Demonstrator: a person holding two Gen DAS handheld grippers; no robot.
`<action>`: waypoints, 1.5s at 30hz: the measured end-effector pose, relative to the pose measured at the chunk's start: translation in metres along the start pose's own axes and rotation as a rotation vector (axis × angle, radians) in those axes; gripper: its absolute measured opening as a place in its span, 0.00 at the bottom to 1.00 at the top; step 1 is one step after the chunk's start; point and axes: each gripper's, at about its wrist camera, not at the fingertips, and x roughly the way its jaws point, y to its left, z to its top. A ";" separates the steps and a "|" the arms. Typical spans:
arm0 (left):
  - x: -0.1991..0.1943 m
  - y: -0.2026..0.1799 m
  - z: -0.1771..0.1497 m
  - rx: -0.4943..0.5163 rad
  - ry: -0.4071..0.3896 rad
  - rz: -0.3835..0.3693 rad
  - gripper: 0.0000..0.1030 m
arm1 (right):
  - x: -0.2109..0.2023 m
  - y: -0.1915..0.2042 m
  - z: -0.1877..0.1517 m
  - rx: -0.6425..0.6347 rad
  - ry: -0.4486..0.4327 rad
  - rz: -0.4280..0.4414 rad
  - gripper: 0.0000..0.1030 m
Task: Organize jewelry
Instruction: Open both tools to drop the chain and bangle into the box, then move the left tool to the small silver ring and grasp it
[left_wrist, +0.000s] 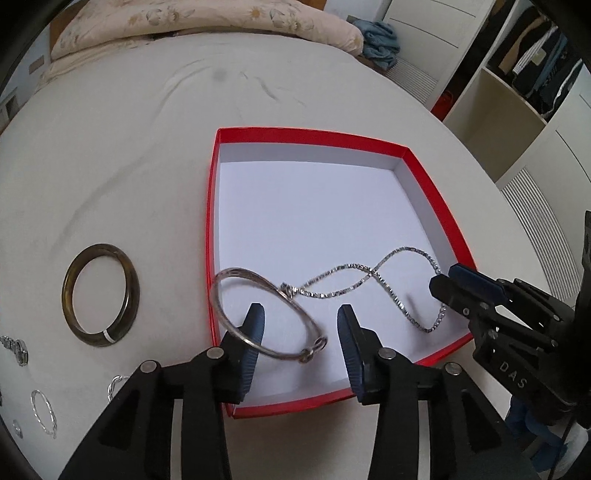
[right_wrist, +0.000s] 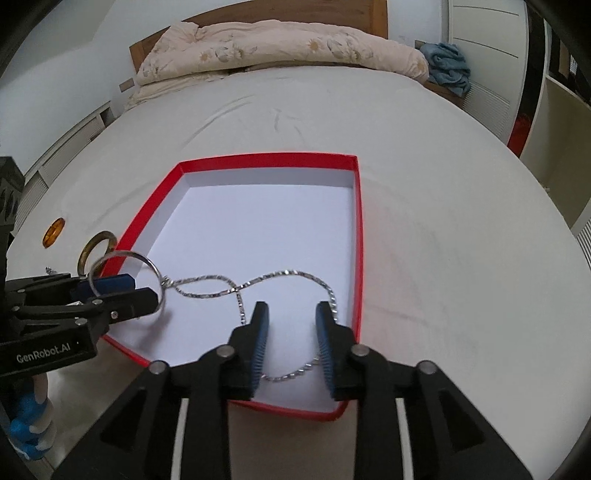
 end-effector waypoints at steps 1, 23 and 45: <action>-0.002 0.000 0.000 -0.001 -0.001 -0.002 0.40 | -0.003 0.001 0.000 -0.003 -0.003 -0.003 0.30; -0.184 0.027 -0.057 -0.018 -0.169 0.070 0.44 | -0.143 0.047 -0.007 0.005 -0.129 0.016 0.34; -0.435 0.111 -0.206 -0.173 -0.481 0.380 0.61 | -0.336 0.191 -0.060 -0.121 -0.382 0.167 0.34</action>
